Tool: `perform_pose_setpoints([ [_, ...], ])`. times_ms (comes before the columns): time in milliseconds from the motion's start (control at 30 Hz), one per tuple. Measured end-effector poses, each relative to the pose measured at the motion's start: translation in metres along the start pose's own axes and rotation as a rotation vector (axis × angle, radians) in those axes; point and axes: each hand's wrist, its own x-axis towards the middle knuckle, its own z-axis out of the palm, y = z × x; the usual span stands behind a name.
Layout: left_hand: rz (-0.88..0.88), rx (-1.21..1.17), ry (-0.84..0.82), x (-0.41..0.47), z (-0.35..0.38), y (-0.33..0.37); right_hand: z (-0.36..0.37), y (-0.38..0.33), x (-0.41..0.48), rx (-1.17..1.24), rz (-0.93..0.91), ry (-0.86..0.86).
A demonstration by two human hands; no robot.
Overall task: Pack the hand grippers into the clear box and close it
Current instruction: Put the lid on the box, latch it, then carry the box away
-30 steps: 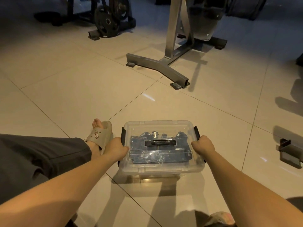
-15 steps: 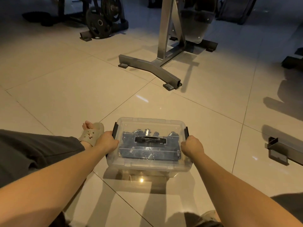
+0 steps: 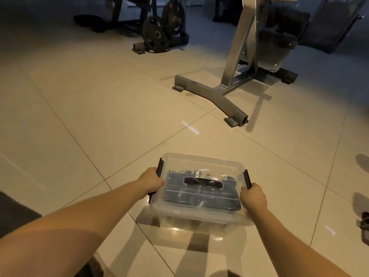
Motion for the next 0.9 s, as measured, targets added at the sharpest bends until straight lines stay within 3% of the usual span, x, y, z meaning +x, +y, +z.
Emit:
perform_pose_setpoints([
  [167, -0.024, -0.023, 0.082, -0.017, -0.097, 0.006, 0.022, -0.080, -0.017, 0.040, -0.131, -0.016],
  [400, -0.047, -0.119, 0.290, -0.076, -0.261, -0.024, 0.036, -0.280, -0.073, 0.128, -0.428, -0.076],
  [533, -0.060, -0.194, 0.414, -0.109, -0.329, -0.048, 0.064, -0.359, -0.106, 0.168, -0.558, -0.106],
  [667, -0.096, -0.251, 0.525, -0.128, -0.367, -0.083, 0.100, -0.414, -0.134, 0.204, -0.684, -0.147],
  [900, -0.335, -0.385, 0.665, -0.147, -0.381, -0.153, 0.187, -0.481, -0.165, 0.146, -0.876, -0.346],
])
